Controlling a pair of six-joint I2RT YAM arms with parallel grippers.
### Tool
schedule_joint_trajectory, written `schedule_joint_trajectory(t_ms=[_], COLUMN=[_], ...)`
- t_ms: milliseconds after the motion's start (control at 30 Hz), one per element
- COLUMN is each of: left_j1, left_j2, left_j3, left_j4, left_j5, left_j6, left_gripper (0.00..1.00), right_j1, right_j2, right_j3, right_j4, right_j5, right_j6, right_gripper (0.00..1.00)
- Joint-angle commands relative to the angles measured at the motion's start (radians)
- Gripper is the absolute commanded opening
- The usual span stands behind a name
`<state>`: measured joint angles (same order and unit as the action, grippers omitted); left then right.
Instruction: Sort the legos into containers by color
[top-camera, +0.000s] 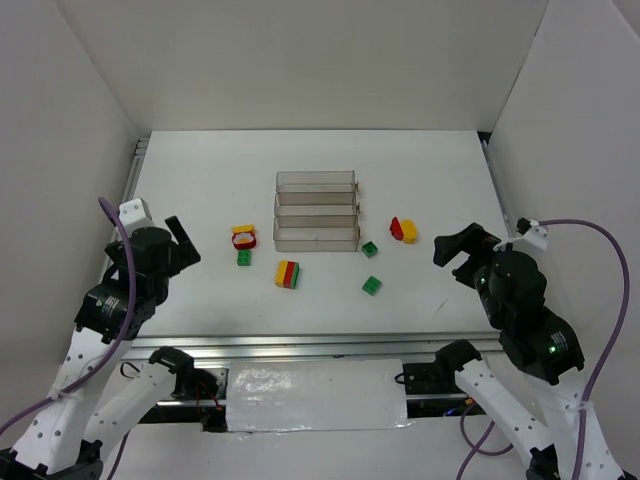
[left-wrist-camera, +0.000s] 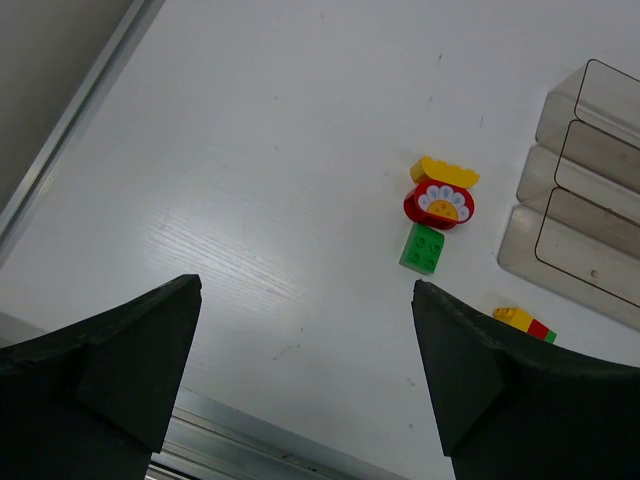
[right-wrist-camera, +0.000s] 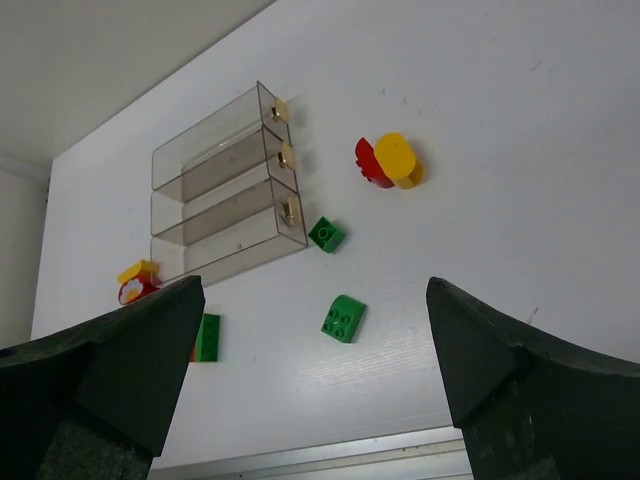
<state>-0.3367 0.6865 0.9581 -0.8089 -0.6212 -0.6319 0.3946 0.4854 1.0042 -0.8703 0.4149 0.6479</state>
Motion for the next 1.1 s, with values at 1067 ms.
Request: schedule_joint_trajectory(t_ms=[1067], left_j1=[0.042], left_j2=[0.019], left_j3=[0.001], left_j4=[0.056], left_j5=[0.103], left_j6=[0.063], left_gripper=[1.00], right_j1=[0.277], right_j2=[1.041], right_j3=[-0.228], right_j4=[0.442], right_j5=[-0.002], right_j6=[0.473], right_gripper=[0.85])
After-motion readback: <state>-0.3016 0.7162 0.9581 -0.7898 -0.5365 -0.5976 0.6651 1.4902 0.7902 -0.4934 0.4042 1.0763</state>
